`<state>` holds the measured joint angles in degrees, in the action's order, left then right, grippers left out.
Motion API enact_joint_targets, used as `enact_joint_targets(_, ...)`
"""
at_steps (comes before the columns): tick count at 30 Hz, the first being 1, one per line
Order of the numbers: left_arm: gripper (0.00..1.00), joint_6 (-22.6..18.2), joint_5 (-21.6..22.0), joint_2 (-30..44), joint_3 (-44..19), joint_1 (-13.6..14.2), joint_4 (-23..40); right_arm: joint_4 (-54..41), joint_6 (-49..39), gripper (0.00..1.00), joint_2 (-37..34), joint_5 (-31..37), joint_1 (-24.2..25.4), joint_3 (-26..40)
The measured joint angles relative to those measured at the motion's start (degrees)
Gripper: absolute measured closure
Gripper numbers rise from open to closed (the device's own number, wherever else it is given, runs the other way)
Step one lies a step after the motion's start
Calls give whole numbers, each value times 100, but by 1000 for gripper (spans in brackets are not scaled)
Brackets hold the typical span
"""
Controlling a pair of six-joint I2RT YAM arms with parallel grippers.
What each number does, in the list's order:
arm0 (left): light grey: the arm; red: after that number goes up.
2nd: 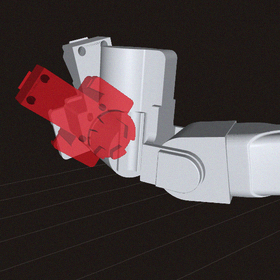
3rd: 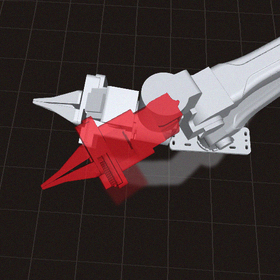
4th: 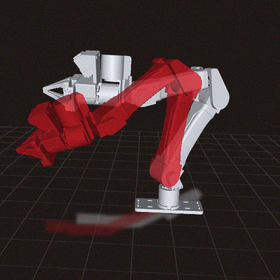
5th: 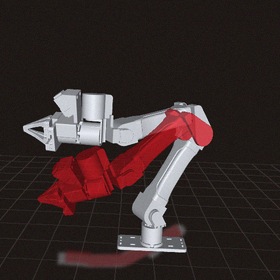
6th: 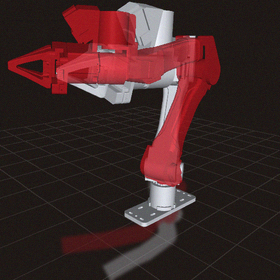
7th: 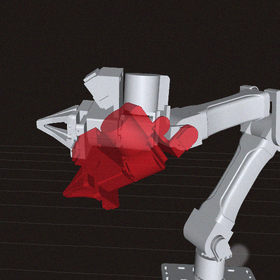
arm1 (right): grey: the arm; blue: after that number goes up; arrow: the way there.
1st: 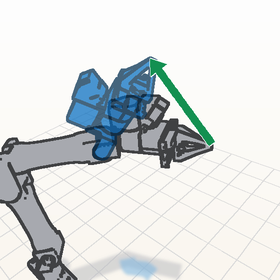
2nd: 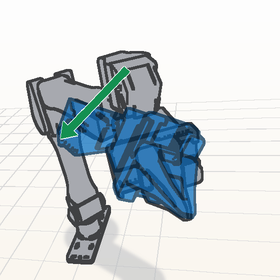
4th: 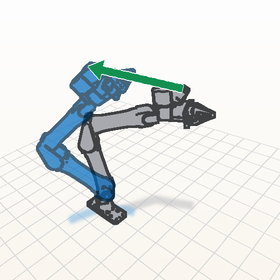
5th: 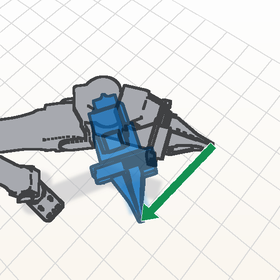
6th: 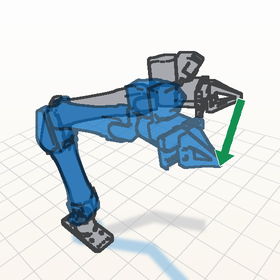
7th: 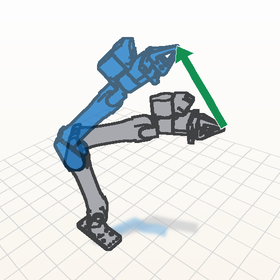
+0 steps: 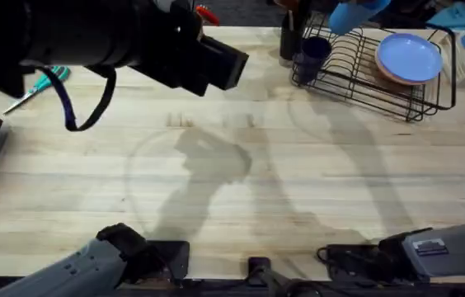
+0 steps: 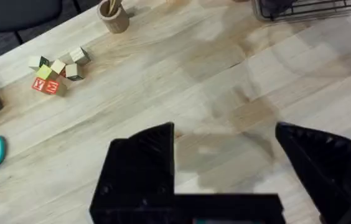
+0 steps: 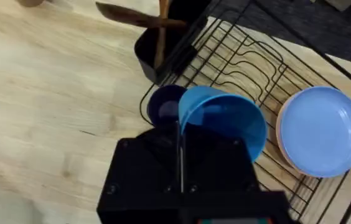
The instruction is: Pick up the cup on the table and put them onto the rack.
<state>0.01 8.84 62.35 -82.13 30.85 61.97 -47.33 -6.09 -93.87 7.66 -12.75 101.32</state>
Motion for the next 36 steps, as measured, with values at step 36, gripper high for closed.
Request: enact_joint_targets(36, 7, 0, 0, 0, 0, 0, 0, -33, -39, 971, -484, 0, -437, 2)
